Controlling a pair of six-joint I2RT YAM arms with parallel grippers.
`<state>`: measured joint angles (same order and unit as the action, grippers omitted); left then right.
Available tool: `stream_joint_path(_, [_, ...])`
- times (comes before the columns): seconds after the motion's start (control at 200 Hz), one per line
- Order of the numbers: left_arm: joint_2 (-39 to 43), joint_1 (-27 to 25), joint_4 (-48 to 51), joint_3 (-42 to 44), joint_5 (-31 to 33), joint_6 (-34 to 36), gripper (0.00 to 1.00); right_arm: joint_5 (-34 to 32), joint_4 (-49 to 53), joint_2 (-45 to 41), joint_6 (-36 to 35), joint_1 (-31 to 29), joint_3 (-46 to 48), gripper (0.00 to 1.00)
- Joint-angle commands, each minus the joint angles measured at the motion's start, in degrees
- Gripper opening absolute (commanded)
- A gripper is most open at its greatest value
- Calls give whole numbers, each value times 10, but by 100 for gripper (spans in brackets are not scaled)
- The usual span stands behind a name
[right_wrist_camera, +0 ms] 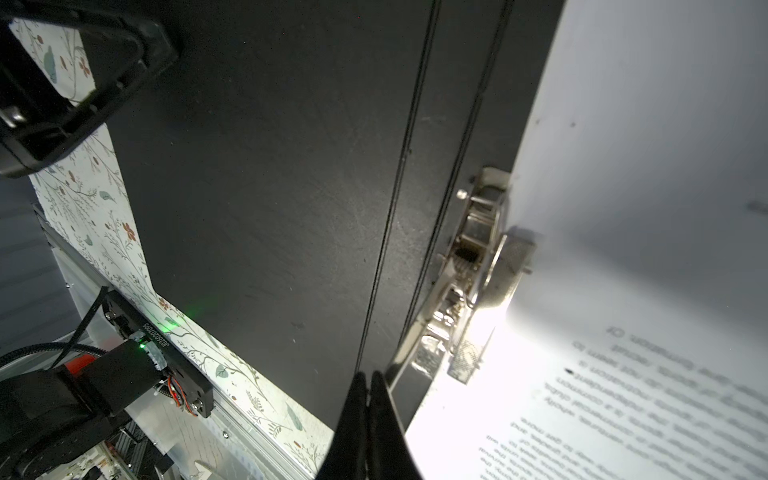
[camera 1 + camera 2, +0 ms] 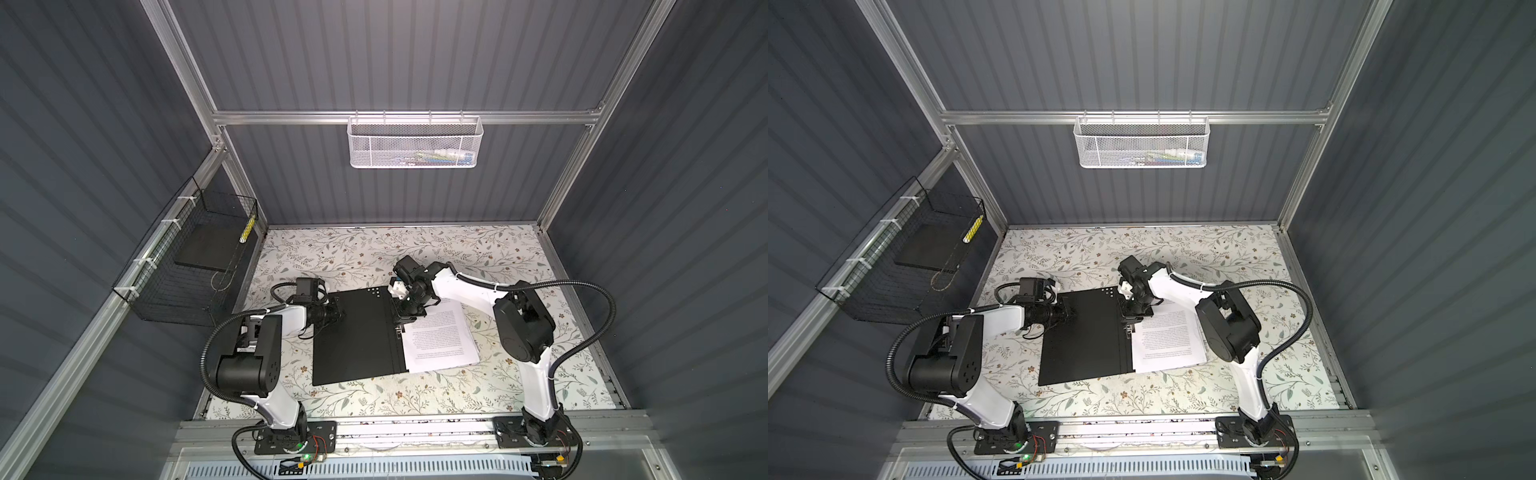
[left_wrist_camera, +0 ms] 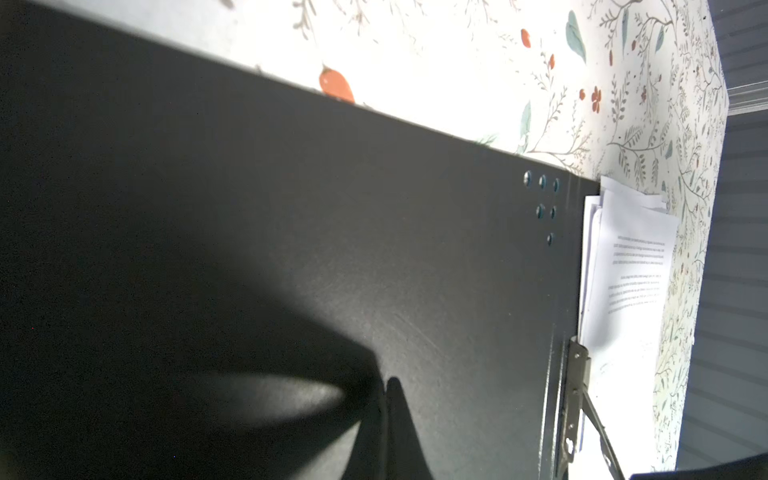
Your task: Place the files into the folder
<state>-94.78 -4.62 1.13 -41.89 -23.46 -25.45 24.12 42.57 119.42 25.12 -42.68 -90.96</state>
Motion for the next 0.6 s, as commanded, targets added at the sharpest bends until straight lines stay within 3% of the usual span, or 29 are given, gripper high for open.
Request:
stream_joint_path(0.0, [-35, 1, 64, 27, 54, 15, 0, -31, 67, 14, -21, -7, 6, 7])
stream_joint_path(0.2, [-35, 1, 64, 27, 53, 16, 0, -64, 74, 14, -29, -9, 20, 5])
stream_joint_path(0.595, [-35, 1, 65, 26, 52, 19, 0, -67, 44, 18, -35, -4, 67, 2])
